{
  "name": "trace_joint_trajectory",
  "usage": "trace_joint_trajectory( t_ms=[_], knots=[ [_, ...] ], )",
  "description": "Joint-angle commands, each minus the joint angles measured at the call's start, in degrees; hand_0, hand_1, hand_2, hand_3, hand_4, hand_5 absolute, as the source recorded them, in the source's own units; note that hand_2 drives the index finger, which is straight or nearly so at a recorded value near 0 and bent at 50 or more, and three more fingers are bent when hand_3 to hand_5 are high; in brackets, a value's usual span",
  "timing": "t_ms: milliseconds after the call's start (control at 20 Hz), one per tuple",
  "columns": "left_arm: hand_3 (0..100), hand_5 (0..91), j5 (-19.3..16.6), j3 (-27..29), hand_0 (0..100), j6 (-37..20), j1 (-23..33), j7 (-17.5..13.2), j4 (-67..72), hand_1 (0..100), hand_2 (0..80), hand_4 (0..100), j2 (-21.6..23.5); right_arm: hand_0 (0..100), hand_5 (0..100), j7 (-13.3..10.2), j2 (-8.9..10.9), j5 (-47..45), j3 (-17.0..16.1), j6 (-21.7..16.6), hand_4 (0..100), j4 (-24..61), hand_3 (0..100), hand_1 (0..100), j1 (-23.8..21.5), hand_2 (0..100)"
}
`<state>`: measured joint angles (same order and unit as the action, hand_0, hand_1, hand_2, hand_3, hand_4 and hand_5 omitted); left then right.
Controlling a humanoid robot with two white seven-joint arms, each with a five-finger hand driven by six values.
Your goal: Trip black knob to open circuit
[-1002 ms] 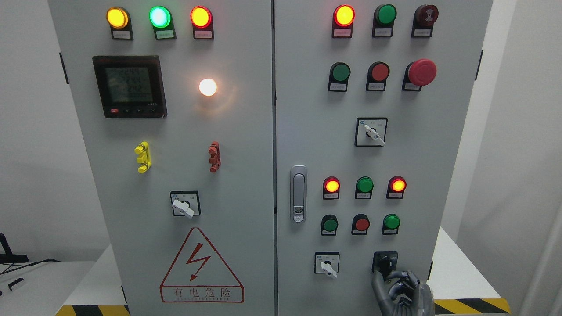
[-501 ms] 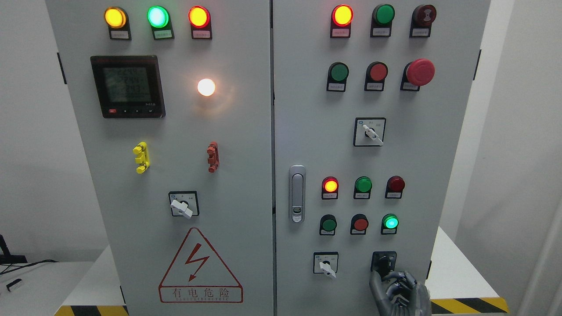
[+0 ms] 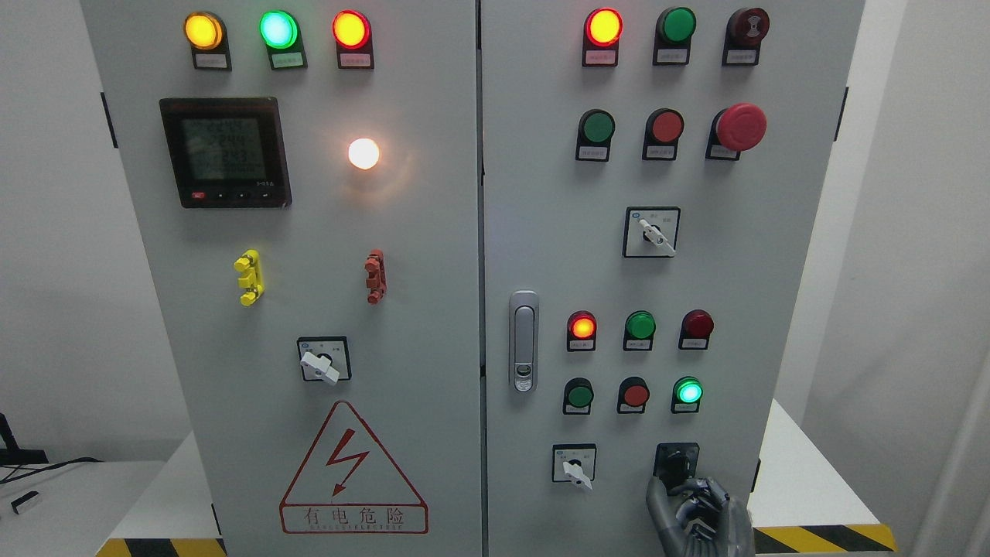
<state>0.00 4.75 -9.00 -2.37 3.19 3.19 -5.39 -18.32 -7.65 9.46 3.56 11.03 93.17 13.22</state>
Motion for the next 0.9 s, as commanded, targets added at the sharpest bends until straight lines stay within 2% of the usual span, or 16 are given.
trace_joint_trajectory(
  t_ms=[0, 851],
  knots=[
    [0, 0.0, -1.76, 0.0, 12, 0.03, 0.0, -0.03, 0.06, 39, 0.0, 0, 0.03, 30, 99, 0.12, 0.0, -0.15, 0.13, 0.04, 89, -0.01, 90, 66, 0.13, 56],
    [0, 0.0, -1.76, 0.0, 12, 0.03, 0.0, -0.03, 0.06, 39, 0.0, 0, 0.03, 30, 99, 0.12, 0.0, -0.06, -0.13, 0.04, 89, 0.08, 90, 65, 0.22, 55]
  ],
)
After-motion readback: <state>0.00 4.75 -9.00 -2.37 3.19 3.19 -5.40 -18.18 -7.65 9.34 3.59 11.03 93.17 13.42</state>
